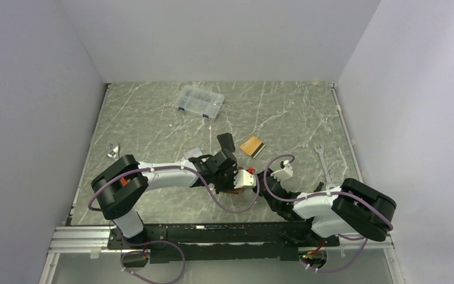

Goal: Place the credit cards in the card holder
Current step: Close the card holder at the center of the board.

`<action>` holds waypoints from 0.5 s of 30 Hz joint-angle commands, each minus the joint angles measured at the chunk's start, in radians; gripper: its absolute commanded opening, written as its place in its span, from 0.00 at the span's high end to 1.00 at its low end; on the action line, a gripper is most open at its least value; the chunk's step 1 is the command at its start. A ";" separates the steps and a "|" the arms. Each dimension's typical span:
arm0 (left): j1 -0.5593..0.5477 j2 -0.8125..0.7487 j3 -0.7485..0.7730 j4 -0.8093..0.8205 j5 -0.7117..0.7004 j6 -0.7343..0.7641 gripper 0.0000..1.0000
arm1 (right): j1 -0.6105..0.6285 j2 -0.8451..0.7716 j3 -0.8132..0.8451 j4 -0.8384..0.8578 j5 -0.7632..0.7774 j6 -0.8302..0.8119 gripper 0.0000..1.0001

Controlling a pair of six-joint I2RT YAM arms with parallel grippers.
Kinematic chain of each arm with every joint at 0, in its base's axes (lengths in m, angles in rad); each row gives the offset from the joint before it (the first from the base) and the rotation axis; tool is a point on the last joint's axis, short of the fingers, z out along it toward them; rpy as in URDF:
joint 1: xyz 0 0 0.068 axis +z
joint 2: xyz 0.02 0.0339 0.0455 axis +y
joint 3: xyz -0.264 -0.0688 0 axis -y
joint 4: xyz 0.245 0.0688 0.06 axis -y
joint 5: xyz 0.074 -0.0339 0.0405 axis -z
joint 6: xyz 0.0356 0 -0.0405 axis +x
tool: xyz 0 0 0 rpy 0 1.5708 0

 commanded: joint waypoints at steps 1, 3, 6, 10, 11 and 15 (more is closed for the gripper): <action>-0.005 -0.001 -0.025 -0.006 -0.043 0.033 1.00 | -0.037 -0.006 0.039 -0.101 -0.027 -0.051 0.72; -0.007 -0.004 -0.026 -0.007 -0.046 0.035 1.00 | -0.063 -0.007 0.051 -0.109 -0.068 -0.064 0.73; -0.007 -0.006 -0.032 -0.003 -0.051 0.039 1.00 | -0.101 -0.002 0.065 -0.122 -0.132 -0.071 0.74; -0.009 -0.013 -0.050 0.019 -0.068 0.043 1.00 | -0.145 -0.004 0.074 -0.134 -0.217 -0.079 0.83; -0.011 -0.015 -0.056 0.024 -0.078 0.044 1.00 | -0.157 -0.005 0.078 -0.145 -0.241 -0.077 0.86; -0.012 -0.028 -0.067 0.035 -0.105 0.047 1.00 | -0.202 -0.016 0.092 -0.186 -0.333 -0.082 0.96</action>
